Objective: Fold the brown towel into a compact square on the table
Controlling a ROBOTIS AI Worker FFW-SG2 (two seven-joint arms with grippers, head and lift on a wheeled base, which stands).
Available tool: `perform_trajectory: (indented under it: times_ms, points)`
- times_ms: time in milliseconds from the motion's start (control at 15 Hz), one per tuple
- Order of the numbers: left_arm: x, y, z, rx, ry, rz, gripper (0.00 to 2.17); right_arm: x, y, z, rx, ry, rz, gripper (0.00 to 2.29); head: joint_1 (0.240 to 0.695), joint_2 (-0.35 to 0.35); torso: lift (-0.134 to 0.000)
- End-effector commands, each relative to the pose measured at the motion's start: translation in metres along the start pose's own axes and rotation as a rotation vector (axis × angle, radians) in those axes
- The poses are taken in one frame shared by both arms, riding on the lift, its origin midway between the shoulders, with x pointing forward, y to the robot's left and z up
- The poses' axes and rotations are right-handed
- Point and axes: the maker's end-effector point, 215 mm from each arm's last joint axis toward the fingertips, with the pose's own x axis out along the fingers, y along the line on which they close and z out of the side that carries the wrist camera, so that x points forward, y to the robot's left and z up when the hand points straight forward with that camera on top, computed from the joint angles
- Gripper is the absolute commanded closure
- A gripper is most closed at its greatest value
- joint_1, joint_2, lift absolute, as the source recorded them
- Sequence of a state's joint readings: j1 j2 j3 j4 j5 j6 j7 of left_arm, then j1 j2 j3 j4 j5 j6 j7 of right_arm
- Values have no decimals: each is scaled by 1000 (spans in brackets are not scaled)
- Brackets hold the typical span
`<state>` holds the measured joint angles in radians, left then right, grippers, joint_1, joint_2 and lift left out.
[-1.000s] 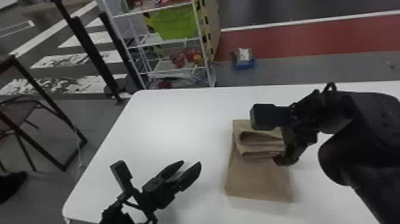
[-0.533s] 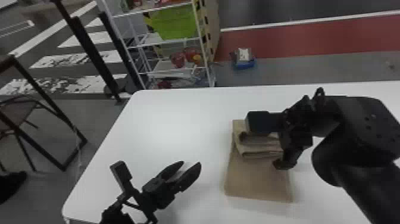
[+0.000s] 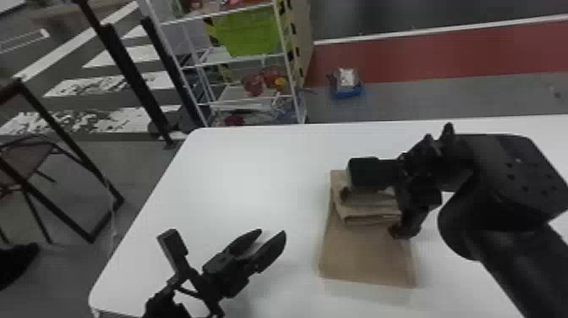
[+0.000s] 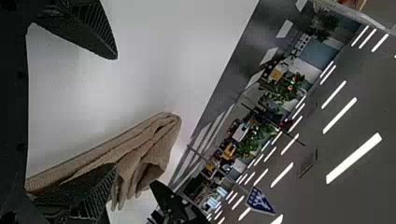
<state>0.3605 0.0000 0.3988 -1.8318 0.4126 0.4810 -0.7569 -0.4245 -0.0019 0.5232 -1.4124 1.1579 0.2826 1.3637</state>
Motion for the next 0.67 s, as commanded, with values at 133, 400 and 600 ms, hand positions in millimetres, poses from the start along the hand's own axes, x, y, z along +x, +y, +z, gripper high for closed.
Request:
perform_trajectory:
  times_ms: [133, 400, 600]
  points:
    - [0, 0, -1, -3, -2, 0, 63, -3, -6, -5, 20, 8, -3, 323, 695, 302, -134]
    - [1, 0, 0, -2, -3, 0, 63, -4, -9, -8, 37, 10, -4, 343, 695, 295, -134]
    - [1, -1, 1, 0, -5, -3, 63, -6, -14, -12, 38, 21, -9, 353, 695, 292, -134]
